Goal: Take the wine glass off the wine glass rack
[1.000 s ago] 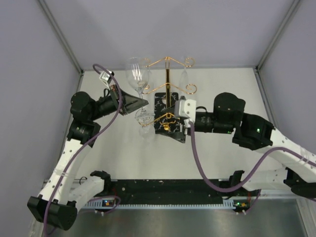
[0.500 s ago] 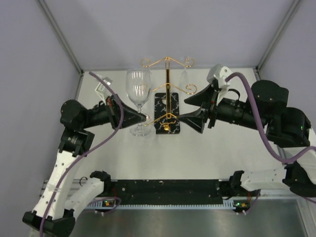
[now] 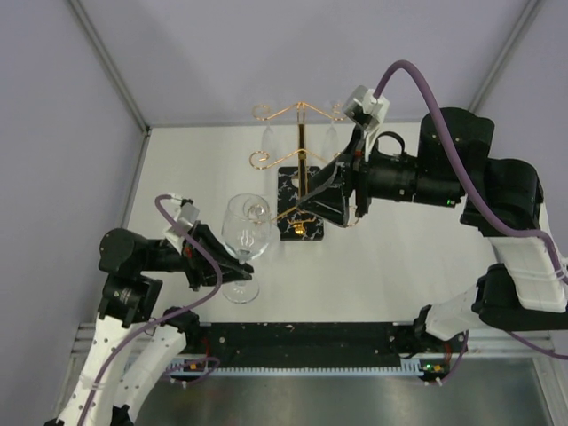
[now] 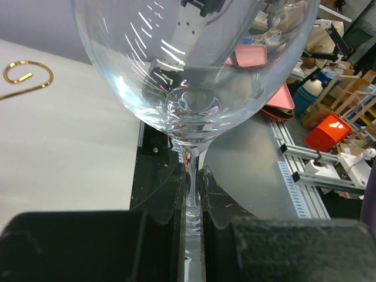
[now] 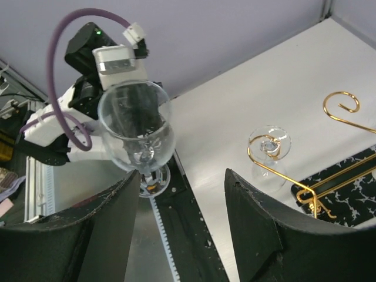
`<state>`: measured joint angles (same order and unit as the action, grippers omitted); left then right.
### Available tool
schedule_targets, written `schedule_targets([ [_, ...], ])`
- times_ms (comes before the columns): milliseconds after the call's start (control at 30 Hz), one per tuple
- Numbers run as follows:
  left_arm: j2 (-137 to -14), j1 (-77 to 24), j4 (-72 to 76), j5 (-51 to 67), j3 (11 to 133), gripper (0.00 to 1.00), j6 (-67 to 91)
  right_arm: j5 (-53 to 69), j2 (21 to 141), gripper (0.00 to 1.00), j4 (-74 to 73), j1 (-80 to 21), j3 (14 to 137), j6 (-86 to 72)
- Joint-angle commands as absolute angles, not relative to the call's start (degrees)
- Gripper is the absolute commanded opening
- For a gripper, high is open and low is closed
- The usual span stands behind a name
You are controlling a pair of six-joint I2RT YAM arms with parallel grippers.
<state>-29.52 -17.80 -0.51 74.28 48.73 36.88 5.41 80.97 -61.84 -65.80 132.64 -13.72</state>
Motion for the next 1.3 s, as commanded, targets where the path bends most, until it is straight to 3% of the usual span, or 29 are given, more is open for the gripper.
schedule_targets([
  [0,-28.7,-19.2,0.3,76.2,46.1,0.00,34.1,9.9,80.9,0.59,-64.7,-66.3,135.6,-17.3],
  [767,-30.3,-33.9,-21.3,70.9,45.4,0.00,16.9,18.8,84.2,0.54,-65.6,-64.9,125.3,-19.8],
  [1267,-31.4,-35.2,-21.8,70.6,46.1,0.00,15.8,25.7,84.9,0.36,-65.5,-64.6,117.4,-17.8],
])
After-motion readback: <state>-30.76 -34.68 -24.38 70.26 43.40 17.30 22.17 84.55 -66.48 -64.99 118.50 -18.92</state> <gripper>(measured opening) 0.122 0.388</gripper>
